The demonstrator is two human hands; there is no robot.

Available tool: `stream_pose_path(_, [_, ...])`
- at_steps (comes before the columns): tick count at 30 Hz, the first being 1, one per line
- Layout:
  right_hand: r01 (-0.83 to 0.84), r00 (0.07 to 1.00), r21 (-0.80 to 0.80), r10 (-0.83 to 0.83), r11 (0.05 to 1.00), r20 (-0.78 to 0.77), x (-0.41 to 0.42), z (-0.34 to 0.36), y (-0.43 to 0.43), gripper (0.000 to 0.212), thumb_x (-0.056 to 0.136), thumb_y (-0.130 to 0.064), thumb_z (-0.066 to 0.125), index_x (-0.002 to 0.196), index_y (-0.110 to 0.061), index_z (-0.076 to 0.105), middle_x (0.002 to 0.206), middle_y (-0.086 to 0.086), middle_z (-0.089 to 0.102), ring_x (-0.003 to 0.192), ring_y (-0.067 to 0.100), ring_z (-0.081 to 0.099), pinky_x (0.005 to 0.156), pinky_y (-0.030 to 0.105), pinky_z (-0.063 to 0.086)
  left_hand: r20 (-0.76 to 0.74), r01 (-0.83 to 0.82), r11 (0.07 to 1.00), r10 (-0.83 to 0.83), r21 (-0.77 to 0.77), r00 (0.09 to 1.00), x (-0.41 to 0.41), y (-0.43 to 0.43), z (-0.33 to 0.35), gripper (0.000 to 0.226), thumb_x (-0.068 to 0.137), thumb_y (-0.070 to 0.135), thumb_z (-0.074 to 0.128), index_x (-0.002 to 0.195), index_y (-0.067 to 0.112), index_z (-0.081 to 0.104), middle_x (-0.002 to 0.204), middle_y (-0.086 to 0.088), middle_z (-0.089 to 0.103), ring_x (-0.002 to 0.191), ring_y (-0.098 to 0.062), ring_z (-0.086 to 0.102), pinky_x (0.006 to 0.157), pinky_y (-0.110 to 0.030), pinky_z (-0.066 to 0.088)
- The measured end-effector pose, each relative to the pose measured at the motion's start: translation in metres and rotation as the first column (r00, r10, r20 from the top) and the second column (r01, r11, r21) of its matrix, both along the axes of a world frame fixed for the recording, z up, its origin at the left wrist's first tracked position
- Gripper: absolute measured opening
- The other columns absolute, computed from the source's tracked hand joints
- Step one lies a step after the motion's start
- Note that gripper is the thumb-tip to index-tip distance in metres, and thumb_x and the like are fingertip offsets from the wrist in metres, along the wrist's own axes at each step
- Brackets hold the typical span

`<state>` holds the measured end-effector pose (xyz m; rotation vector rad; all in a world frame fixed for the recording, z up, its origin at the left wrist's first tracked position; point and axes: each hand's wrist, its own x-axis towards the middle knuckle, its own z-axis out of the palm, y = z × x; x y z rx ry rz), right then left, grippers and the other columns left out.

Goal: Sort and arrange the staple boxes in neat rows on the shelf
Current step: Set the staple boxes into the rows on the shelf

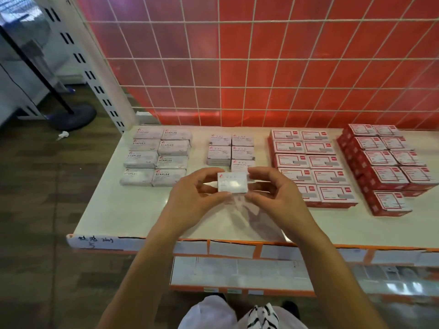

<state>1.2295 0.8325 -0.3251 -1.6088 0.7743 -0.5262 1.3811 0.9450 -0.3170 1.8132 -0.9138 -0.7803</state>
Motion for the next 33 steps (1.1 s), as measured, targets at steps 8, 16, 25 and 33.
stream_pose_path(8, [0.114, 0.972, -0.251, -0.16, 0.961, -0.174, 0.015, -0.006, -0.002, 0.036, 0.082, -0.012, 0.071, 0.113, -0.027, 0.059, 0.108, -0.012, 0.06, 0.096, -0.001, 0.057, 0.079, 0.008, 0.047, 0.362, -0.097, 0.982, 0.032, 0.161, 0.932, 0.035, -0.006, 0.003, 0.045, 0.077, 0.022, 0.078, 0.12, 0.022, 0.064, 0.113, -0.001, 0.062, 0.08, -0.008, 0.067, 0.074, -0.012, 0.044])
stream_pose_path(16, [0.066, 0.904, -0.498, -0.263, 0.865, -0.337, 0.032, -0.006, -0.009, 0.043, 0.084, -0.013, 0.068, 0.125, -0.02, 0.056, 0.126, -0.001, 0.055, 0.114, 0.016, 0.052, 0.098, 0.03, 0.045, 0.514, -0.073, 0.971, -0.057, 0.228, 0.856, 0.04, -0.028, -0.015, 0.039, 0.08, 0.031, 0.074, 0.118, 0.023, 0.065, 0.106, -0.003, 0.069, 0.091, -0.02, 0.065, 0.087, -0.036, 0.049])
stream_pose_path(25, [0.034, 0.892, -0.462, -0.235, 0.886, -0.385, 0.044, -0.002, -0.012, 0.049, 0.087, -0.006, 0.062, 0.133, -0.017, 0.05, 0.126, 0.002, 0.061, 0.109, 0.018, 0.059, 0.09, 0.017, 0.04, 0.466, -0.077, 0.963, -0.055, 0.26, 0.883, 0.046, -0.041, -0.024, 0.031, 0.08, 0.033, 0.072, 0.11, 0.023, 0.067, 0.1, 0.002, 0.072, 0.095, -0.024, 0.065, 0.086, -0.04, 0.051])
stream_pose_path(33, [0.045, 0.876, -0.5, -0.275, 0.865, -0.396, 0.049, -0.004, -0.013, 0.041, 0.09, -0.014, 0.06, 0.131, -0.015, 0.053, 0.12, 0.005, 0.065, 0.1, 0.023, 0.064, 0.089, 0.031, 0.048, 0.515, -0.057, 0.955, -0.106, 0.29, 0.85, 0.045, -0.044, -0.02, 0.038, 0.084, 0.032, 0.066, 0.122, 0.03, 0.059, 0.103, 0.004, 0.072, 0.099, -0.022, 0.063, 0.087, -0.037, 0.049])
